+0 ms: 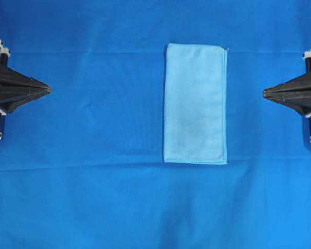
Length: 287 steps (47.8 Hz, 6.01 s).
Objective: Fold a vertical towel.
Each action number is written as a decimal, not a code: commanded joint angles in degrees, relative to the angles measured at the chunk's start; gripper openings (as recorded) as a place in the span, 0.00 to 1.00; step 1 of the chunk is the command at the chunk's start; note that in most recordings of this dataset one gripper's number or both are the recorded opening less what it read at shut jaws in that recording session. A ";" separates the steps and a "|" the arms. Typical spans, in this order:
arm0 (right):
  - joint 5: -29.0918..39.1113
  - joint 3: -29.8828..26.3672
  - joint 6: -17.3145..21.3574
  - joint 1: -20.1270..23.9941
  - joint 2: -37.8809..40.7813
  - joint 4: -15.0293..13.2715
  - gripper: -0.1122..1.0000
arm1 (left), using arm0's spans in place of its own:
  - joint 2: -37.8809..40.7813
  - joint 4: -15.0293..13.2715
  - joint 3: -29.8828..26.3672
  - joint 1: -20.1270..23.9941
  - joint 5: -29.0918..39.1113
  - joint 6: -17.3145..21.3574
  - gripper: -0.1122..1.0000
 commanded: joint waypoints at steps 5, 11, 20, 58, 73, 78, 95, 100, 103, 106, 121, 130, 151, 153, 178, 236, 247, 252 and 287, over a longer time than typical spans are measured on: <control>2.99 -2.02 0.44 -2.72 1.49 0.53 0.10 | 5.54 -1.76 -2.81 0.62 -2.29 -1.23 0.10; 7.91 -2.99 2.02 -6.77 3.16 1.23 0.10 | 11.51 -1.76 -4.57 1.76 -5.19 -1.23 0.10; 11.51 -2.99 3.25 -14.33 8.09 1.23 0.10 | 23.64 -1.76 -8.61 6.59 -7.12 -1.41 0.10; 7.38 -8.17 2.64 -34.37 45.44 -1.93 0.61 | 70.31 -1.76 -35.24 19.86 -6.86 -1.14 0.81; 3.43 -10.37 2.46 -35.07 53.70 -1.93 0.61 | 77.34 -1.76 -39.46 21.80 -7.12 -1.23 0.81; 3.25 -10.90 2.46 -35.24 54.93 -1.93 0.61 | 78.93 -1.76 -40.78 22.32 -7.12 -1.32 0.81; 3.78 -11.25 2.29 -35.51 56.07 -2.99 0.40 | 82.44 -1.76 -43.95 22.15 -4.13 -1.58 0.59; 3.78 -11.07 2.29 -35.51 56.07 -3.34 0.13 | 82.44 -1.58 -43.95 21.80 -3.08 -0.62 0.33; 3.78 -11.16 2.29 -35.51 56.16 -3.34 0.12 | 82.44 -1.58 -43.95 21.62 -2.99 -0.35 0.19; 3.78 -11.25 2.29 -35.51 56.07 -3.34 0.12 | 82.35 -1.58 -43.59 21.36 -2.90 0.00 0.13; 3.60 -12.39 2.37 -36.91 54.93 -3.34 0.12 | 79.54 -1.58 -43.33 22.94 -2.90 1.67 0.13; 3.60 -14.50 1.32 -39.90 54.93 -4.22 0.12 | 79.45 -1.58 -44.91 25.75 -3.16 2.11 0.13; 4.39 -16.79 -0.79 -42.19 53.53 -4.48 0.12 | 77.87 -1.49 -45.09 26.19 -2.64 4.75 0.13; 4.92 -16.88 -0.70 -42.19 52.65 -4.48 0.12 | 76.82 -1.49 -44.65 26.02 -2.64 4.92 0.13; 16.70 -11.60 0.70 -34.45 32.96 -3.96 0.12 | 64.51 -1.49 -36.91 20.65 -1.76 7.12 0.13; 17.93 -6.59 13.80 -7.73 41.48 -2.55 0.12 | 72.42 -1.49 -34.37 2.11 -2.29 5.63 0.13; 16.79 -6.68 13.80 -6.42 41.48 -2.20 0.12 | 72.42 -1.49 -34.28 2.11 -2.81 5.63 0.14; 15.82 -6.68 13.80 -5.10 41.48 -2.20 0.13 | 72.33 -1.49 -34.19 2.20 -2.81 5.63 0.24; 22.15 -7.21 14.59 2.90 26.28 -2.64 0.57 | 54.14 -1.49 -28.92 -2.99 6.15 6.68 0.67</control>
